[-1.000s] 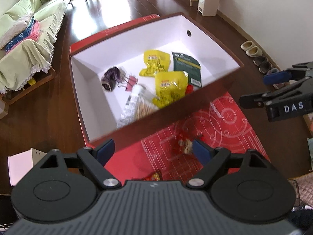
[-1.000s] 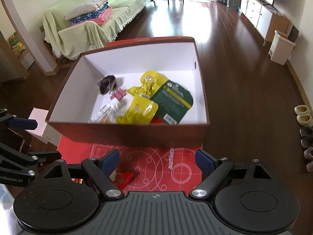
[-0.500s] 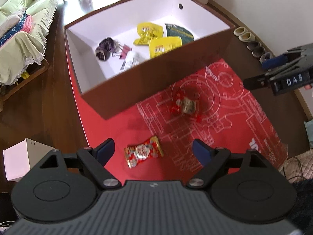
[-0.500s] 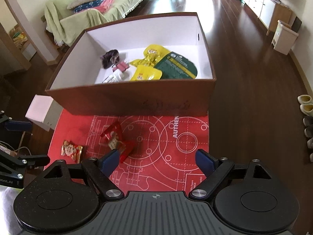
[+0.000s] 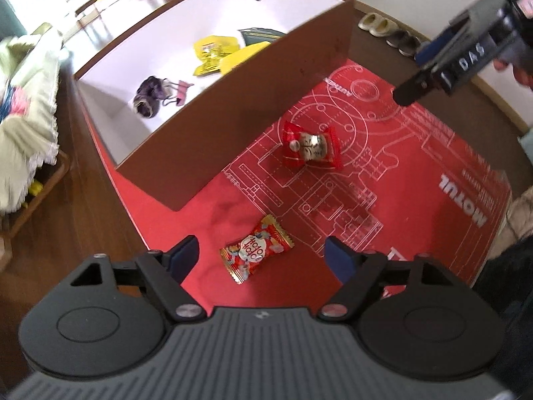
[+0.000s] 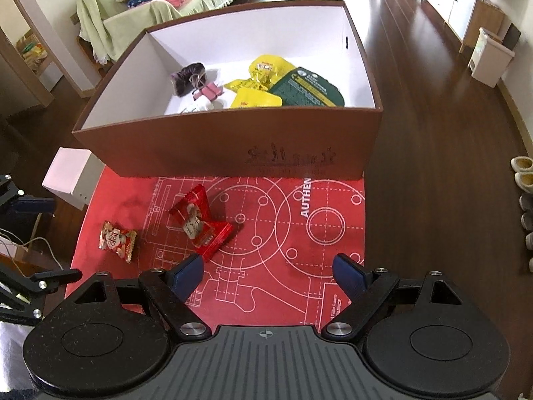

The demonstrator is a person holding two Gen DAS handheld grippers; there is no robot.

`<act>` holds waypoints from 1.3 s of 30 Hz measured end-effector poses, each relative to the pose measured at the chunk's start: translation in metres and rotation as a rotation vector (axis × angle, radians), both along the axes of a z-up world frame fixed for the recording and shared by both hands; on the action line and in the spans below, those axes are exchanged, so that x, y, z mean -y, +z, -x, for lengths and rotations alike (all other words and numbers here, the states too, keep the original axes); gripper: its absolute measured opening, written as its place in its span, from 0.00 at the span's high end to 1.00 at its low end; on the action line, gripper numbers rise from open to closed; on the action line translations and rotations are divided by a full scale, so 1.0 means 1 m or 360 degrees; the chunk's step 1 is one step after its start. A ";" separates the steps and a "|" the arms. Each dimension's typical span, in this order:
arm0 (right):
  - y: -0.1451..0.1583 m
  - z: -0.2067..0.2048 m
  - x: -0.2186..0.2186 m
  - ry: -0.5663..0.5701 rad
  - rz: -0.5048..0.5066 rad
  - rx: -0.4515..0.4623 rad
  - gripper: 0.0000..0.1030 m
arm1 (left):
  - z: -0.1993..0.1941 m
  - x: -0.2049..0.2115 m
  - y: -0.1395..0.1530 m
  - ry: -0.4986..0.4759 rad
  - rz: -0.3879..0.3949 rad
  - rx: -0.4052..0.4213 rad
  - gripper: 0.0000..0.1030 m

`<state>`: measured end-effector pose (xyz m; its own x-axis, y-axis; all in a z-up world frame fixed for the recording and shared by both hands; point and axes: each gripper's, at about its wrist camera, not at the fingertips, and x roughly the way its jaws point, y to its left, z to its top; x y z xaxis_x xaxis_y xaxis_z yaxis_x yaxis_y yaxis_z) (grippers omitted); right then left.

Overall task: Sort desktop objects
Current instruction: 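Withdraw both open tools from the box back over the red mat, then grasp the red-and-white candy packet with the left tool while the right tool grasps the red packet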

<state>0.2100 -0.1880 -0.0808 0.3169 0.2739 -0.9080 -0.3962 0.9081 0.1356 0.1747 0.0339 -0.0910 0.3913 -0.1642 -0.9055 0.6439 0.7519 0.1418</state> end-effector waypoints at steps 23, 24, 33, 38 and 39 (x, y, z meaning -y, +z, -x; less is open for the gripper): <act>-0.020 -0.009 -0.028 0.0123 -0.0028 -0.0008 0.16 | -0.042 -0.018 -0.076 -0.0478 -0.0038 -0.0210 0.73; -0.021 -0.010 -0.031 0.0144 -0.0035 -0.0001 0.16 | -0.043 -0.019 -0.076 -0.0471 -0.0016 -0.0222 0.73; -0.039 -0.016 -0.054 0.0302 -0.0037 0.0059 0.16 | -0.039 -0.023 -0.063 -0.0221 0.0189 -0.0257 0.79; -0.052 -0.021 -0.069 0.0426 0.0002 0.0081 0.16 | -0.038 -0.027 -0.051 -0.0070 0.0202 -0.0217 0.79; -0.054 -0.021 -0.072 0.0451 0.0007 0.0090 0.16 | -0.039 -0.028 -0.049 -0.0039 0.0202 -0.0212 0.79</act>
<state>0.2311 -0.1163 -0.1344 0.2785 0.3549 -0.8924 -0.6410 0.7607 0.1025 0.2142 0.0615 -0.1399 0.2638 -0.2882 -0.9205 0.6688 0.7423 -0.0408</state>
